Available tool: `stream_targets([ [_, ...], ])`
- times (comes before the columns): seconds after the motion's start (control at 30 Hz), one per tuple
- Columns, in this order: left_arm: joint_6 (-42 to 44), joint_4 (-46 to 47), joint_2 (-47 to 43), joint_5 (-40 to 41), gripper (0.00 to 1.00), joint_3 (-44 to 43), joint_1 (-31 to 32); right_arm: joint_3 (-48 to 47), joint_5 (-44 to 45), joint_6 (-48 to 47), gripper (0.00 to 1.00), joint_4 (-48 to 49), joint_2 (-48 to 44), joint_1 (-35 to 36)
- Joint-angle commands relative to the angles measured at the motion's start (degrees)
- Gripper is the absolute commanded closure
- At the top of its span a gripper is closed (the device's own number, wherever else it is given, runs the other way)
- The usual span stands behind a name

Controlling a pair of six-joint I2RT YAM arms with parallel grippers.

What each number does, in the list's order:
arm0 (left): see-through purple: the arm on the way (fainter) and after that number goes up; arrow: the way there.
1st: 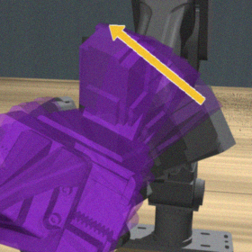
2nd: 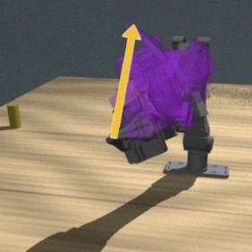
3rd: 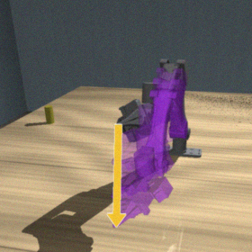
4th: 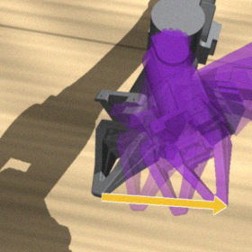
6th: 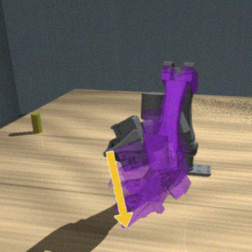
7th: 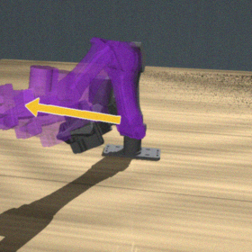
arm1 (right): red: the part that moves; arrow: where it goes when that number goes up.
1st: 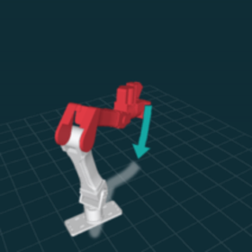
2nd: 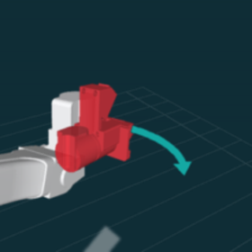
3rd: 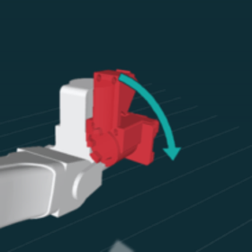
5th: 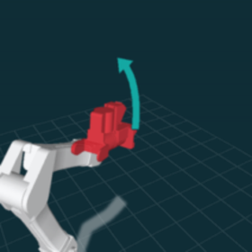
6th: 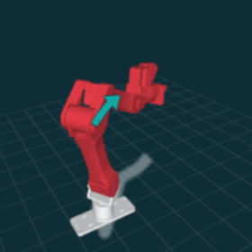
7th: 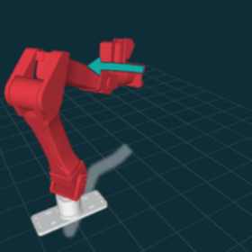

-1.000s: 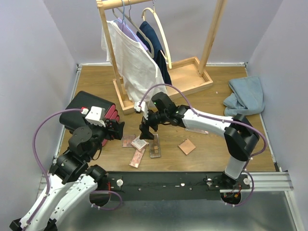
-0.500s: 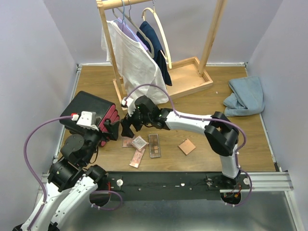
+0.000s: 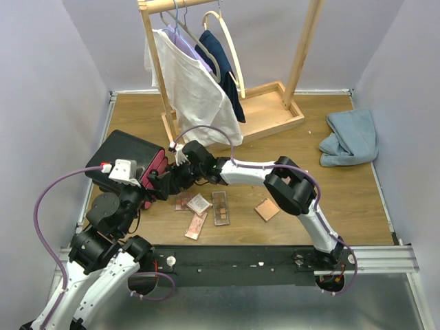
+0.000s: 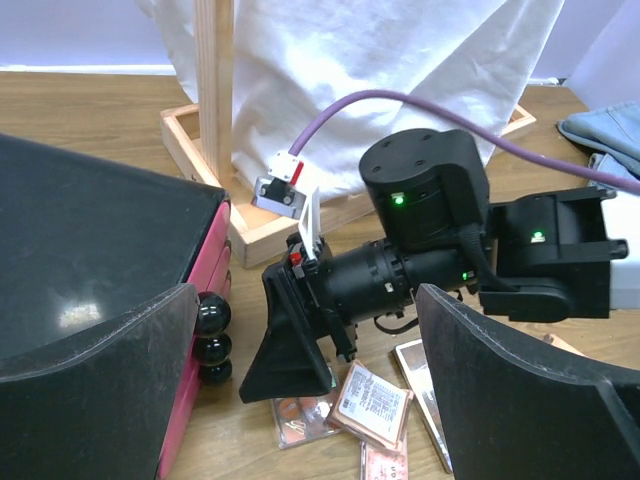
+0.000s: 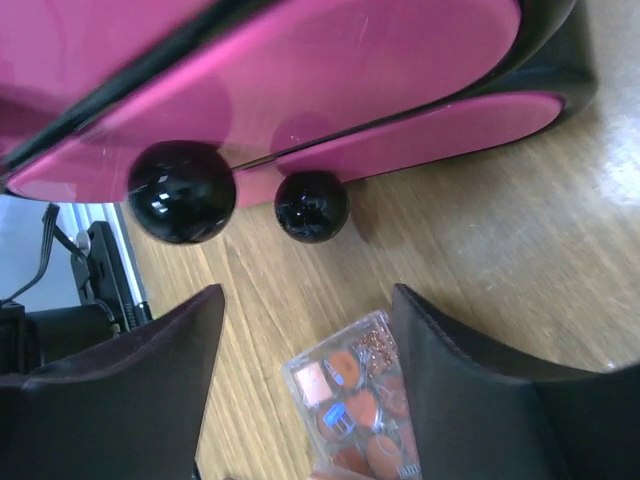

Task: Organize the makeup
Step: Open the drawer in the storage box.

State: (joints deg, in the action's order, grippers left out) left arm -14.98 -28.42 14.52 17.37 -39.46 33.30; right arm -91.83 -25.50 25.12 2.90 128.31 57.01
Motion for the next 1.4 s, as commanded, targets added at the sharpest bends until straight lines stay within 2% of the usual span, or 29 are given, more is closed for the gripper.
stream_targets([
  [0.0,0.4,1.1,0.2,0.2,0.01,0.4,-0.7,-4.1,-4.5,6.4,0.34,2.2,4.0,0.3],
  [0.1,0.5,1.1,0.5,-0.3,0.01,0.4,-0.7,-5.4,-6.5,10.5,0.4,3.1,6.0,0.2],
  [0.37,0.4,1.1,0.3,-0.7,0.01,0.4,-0.9,-5.9,-11.4,21.5,0.4,8.8,9.8,-1.0],
  [0.67,0.6,1.2,0.7,-1.0,0.01,0.4,-1.0,-4.1,-13.1,30.2,0.41,16.2,11.7,-3.1],
  [0.73,0.6,1.2,0.8,-1.2,0.01,0.4,-1.2,-4.2,-13.4,31.3,0.44,17.1,12.1,-3.4],
  [1.37,0.4,1.3,1.5,-1.6,0.01,0.4,-1.6,-9.6,-14.6,33.8,0.45,15.5,16.5,-3.6],
])
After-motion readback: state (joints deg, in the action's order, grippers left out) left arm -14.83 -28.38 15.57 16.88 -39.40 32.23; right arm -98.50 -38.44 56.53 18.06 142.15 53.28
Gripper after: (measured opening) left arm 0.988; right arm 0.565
